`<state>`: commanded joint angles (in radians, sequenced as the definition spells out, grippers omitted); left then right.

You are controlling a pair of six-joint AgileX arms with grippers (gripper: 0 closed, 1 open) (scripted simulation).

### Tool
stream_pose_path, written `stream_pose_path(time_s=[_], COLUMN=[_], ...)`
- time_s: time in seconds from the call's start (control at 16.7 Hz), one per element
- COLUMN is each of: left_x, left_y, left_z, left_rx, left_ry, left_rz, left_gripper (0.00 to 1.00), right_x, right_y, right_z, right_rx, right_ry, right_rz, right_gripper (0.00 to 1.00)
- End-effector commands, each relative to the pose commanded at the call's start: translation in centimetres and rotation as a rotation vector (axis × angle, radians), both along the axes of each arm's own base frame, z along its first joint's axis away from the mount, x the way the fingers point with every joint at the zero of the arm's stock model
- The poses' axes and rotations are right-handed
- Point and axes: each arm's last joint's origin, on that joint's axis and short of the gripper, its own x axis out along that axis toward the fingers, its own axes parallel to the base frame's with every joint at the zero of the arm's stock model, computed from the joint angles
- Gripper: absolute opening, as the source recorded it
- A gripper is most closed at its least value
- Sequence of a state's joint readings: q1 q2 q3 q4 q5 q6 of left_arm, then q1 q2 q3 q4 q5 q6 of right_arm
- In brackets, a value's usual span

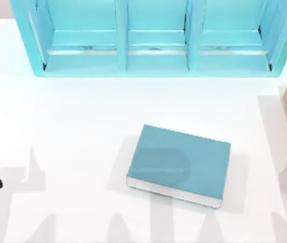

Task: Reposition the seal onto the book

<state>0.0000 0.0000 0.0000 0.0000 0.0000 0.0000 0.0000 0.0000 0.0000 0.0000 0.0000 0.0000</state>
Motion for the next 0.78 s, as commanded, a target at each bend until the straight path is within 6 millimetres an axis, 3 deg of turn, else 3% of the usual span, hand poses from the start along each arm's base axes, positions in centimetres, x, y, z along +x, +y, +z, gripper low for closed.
stream_pose_path(time_s=[0.24, 0.48, 0.66, 0.78], left_x=[0.0, 0.0, 0.0, 0.0], left_y=[0.0, 0.0, 0.0, 0.0], left_z=[0.0, 0.0, 0.0, 0.0], left_rx=[0.000, 0.000, 0.000, 0.000], left_ry=[0.000, 0.000, 0.000, 0.000], left_rz=[0.000, 0.000, 0.000, 0.000], left_gripper=[1.00, 1.00, 1.00, 1.00], right_x=[0.0, 0.8, 3.1, 5.8], right_y=[-0.1, -0.6, -1.3, -2.0], right_z=[1.1, 5.0, 8.7, 10.8], right_rx=[-0.013, -0.047, -0.070, -0.076], right_ry=[0.060, 0.266, 0.500, 0.681], right_rz=[-0.011, -0.047, -0.074, -0.084], right_gripper=[1.00, 1.00, 1.00, 1.00])
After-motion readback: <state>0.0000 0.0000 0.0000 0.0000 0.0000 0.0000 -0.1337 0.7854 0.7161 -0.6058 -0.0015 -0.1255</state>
